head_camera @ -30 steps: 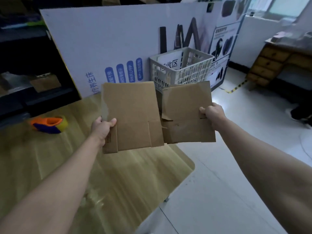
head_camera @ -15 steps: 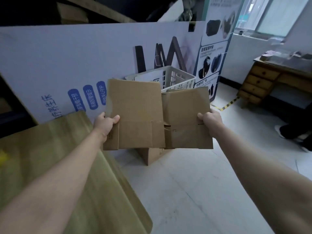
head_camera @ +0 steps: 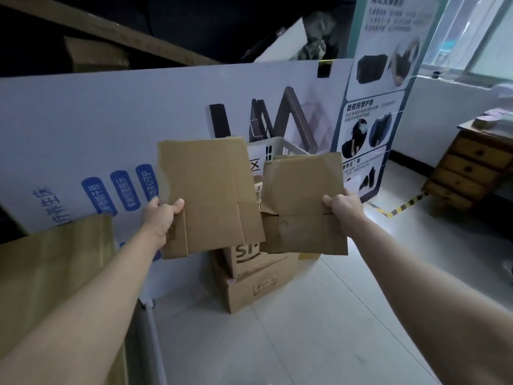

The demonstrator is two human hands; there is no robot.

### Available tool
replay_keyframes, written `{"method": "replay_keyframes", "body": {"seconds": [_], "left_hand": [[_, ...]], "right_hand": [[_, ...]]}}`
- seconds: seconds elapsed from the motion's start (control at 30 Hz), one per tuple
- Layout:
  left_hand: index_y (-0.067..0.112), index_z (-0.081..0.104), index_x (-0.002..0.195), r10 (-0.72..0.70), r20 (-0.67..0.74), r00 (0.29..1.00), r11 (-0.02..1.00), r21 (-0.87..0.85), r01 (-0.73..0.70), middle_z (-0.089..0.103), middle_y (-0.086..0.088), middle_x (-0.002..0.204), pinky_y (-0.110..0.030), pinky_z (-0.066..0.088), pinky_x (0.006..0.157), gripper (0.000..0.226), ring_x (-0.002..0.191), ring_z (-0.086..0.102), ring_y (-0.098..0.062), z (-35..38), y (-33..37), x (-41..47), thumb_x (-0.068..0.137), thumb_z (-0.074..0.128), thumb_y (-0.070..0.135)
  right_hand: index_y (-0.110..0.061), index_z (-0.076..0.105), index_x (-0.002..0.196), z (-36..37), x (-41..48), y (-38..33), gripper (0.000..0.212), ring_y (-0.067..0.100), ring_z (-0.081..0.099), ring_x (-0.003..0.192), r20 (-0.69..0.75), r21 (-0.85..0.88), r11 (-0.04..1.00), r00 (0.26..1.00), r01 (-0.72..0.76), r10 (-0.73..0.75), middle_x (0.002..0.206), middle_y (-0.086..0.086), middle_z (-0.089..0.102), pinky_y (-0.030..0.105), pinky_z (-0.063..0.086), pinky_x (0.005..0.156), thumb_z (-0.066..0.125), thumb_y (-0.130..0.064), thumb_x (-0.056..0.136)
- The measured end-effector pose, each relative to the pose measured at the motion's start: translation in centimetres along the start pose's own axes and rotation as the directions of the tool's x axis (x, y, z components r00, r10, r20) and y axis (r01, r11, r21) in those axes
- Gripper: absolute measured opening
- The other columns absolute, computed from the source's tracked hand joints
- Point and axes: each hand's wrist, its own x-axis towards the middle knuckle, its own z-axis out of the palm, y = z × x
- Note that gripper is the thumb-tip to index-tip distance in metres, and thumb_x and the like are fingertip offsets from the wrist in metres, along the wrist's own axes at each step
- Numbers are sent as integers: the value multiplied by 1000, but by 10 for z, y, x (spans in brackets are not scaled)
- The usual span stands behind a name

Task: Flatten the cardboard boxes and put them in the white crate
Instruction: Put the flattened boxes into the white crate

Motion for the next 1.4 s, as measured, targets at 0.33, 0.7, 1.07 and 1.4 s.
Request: {"method": "replay_keyframes", "body": {"seconds": [0.33, 0.7, 1.07, 1.4], "left_hand": [[21, 53, 108, 16, 0, 1000, 1000, -23, -16, 61, -1, 109, -33, 43, 80, 28, 90, 57, -20, 130, 27, 95, 84, 68, 17], [10, 47, 133, -87, -211, 974, 990, 87, 107, 57, -9, 128, -47, 43, 99, 54, 111, 55, -30, 219, 25, 181, 85, 67, 21], [11, 40, 139, -213, -276, 937, 975, -2, 221, 50, -5, 136, -44, 37, 106, 51, 121, 48, -25, 298, 11, 216, 92, 59, 19], [20, 32, 145, -353, -357, 865, 929, -246, 277, 33, -6, 151, -49, 25, 108, 89, 135, 33, -28, 308, -15, 248, 77, 42, 77]], "right_hand": [[-12, 52, 125, -13, 168, -54, 36, 28, 59, 102, 1, -12, 999, 999, 42, -42, 113, 7, 62, 45, 48, 90, 59, -16, 90], [-11, 55, 121, 7, 359, -93, 34, 22, 56, 84, 168, -24, 996, 983, 85, -80, 104, 5, 60, 37, 47, 78, 63, -16, 89], [-9, 59, 114, 104, 454, -114, 33, 23, 61, 88, 525, -165, 980, 851, 111, -8, 102, 6, 64, 29, 54, 74, 69, -23, 85], [-12, 57, 125, 202, 454, -79, 39, 30, 56, 104, 673, -287, 958, 712, 3, 199, 118, 11, 61, 47, 46, 96, 65, -22, 88]]}}
